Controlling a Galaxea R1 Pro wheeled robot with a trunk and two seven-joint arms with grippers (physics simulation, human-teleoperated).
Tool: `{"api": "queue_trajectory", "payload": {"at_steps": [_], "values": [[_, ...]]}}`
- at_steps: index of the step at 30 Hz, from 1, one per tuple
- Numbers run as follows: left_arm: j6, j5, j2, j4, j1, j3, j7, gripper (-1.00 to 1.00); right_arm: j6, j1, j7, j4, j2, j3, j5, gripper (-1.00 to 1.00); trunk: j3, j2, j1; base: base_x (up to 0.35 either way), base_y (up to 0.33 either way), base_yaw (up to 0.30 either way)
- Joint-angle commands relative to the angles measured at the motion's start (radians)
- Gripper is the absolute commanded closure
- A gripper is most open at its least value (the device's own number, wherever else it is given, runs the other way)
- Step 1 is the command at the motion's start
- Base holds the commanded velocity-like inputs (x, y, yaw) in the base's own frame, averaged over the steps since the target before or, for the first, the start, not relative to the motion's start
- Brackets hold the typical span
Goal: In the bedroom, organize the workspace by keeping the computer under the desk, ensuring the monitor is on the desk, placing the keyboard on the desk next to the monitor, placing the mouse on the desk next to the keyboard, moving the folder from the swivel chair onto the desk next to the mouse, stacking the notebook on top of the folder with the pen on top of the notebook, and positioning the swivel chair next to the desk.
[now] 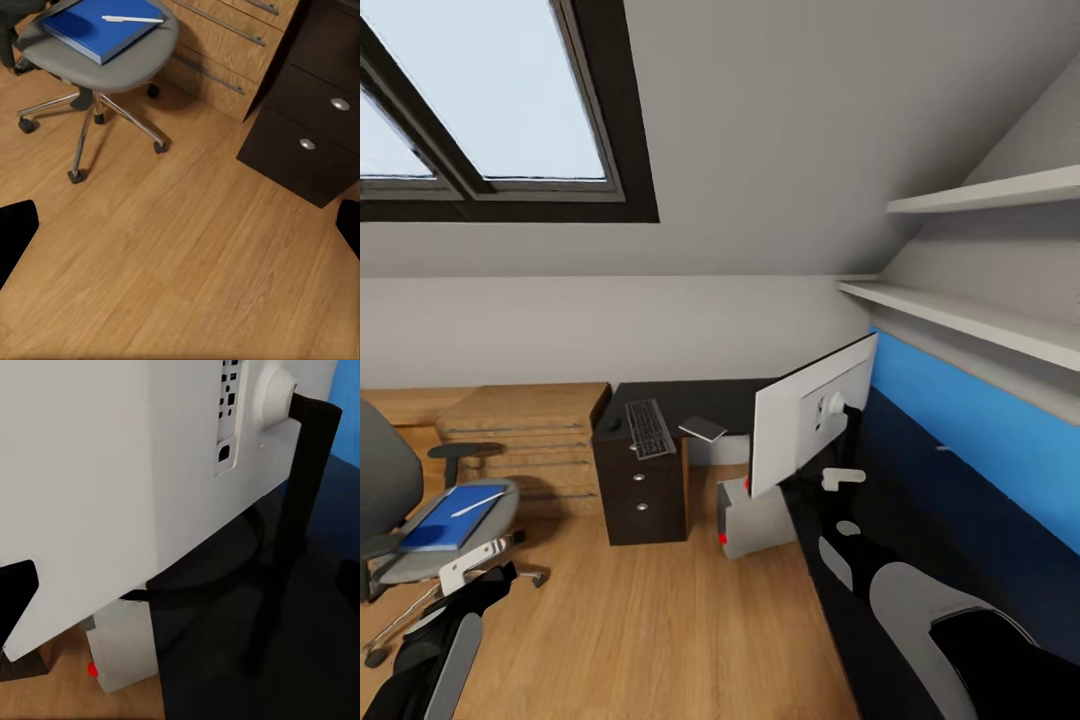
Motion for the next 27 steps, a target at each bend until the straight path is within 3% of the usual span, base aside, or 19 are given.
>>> {"api": "queue_trajectory", "payload": {"at_steps": [1,27], "values": [[0.003,0.010,0.000,-0.001,0.000,-0.001,0.007,-1.00,-0.004,-0.001,-0.005,0.001,-0.004,0.009,-0.009,-1.00,-0.001,-0.001,0.000,-0.143,0.123,0.000],[0.003,0.011,0.000,-0.001,0.000,-0.001,0.007,-1.00,-0.004,-0.001,-0.035,-0.002,-0.005,0.008,-0.010,-1.00,0.007,-0.001,0.000,-0.010,0.038,-0.073]]}}
